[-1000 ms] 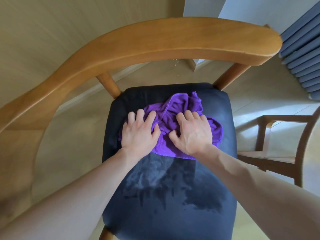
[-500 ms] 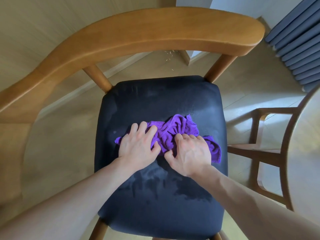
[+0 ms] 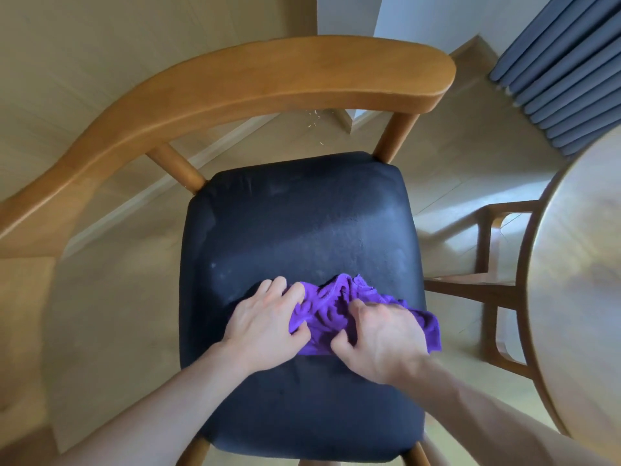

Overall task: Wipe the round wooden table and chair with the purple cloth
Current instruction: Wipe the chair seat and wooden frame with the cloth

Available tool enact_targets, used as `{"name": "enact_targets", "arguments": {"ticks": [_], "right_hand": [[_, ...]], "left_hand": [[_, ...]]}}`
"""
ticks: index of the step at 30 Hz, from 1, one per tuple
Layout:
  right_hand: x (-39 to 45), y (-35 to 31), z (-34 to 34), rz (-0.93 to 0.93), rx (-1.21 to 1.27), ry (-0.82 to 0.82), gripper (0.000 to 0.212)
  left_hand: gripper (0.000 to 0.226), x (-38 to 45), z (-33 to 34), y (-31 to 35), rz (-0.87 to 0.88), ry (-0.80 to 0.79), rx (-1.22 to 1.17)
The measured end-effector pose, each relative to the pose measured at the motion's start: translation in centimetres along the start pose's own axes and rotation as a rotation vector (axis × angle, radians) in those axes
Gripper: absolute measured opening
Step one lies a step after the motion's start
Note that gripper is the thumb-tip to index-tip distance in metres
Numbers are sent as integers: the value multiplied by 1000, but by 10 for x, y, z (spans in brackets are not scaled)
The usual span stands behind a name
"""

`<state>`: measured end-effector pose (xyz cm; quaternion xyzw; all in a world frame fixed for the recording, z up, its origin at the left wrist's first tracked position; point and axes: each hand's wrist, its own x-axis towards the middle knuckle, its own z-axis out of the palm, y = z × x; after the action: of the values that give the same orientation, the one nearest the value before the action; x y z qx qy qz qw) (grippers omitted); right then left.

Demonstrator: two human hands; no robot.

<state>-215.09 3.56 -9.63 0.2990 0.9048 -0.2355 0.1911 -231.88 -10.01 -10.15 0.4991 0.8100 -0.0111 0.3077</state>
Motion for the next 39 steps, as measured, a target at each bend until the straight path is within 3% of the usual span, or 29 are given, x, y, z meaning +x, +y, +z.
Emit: {"name": "enact_targets", "arguments": {"ticks": [7,9,11,13,17,19,23,32,39], "right_hand": [[70,25,-93,19,101,543,33],[92,37,-107,37,103,630,36],[112,48,-112,91,107,557,53],[129,58,-108,154,149,381,65],[151,65,-77,227,336,197,74],[153,63,-64,253,304,275,69],[154,61,-65,251,208,343,53],[95,38,-41,173,-55,130,50],[37,32,-35,89,-1,-127,46]], "left_hand": [[28,71,-83,22,-35,471,-139],[38,99,-101,25,-28,504,-198],[58,125,-107,27,-51,392,-215],[70,147,-103,27,-89,236,-177],[75,177,-79,22,-116,35,-83],[74,182,-65,25,-139,50,-2],[67,171,-49,33,-134,224,20],[69,90,-25,43,-13,193,-21],[69,28,-21,27,100,97,-184]]}}
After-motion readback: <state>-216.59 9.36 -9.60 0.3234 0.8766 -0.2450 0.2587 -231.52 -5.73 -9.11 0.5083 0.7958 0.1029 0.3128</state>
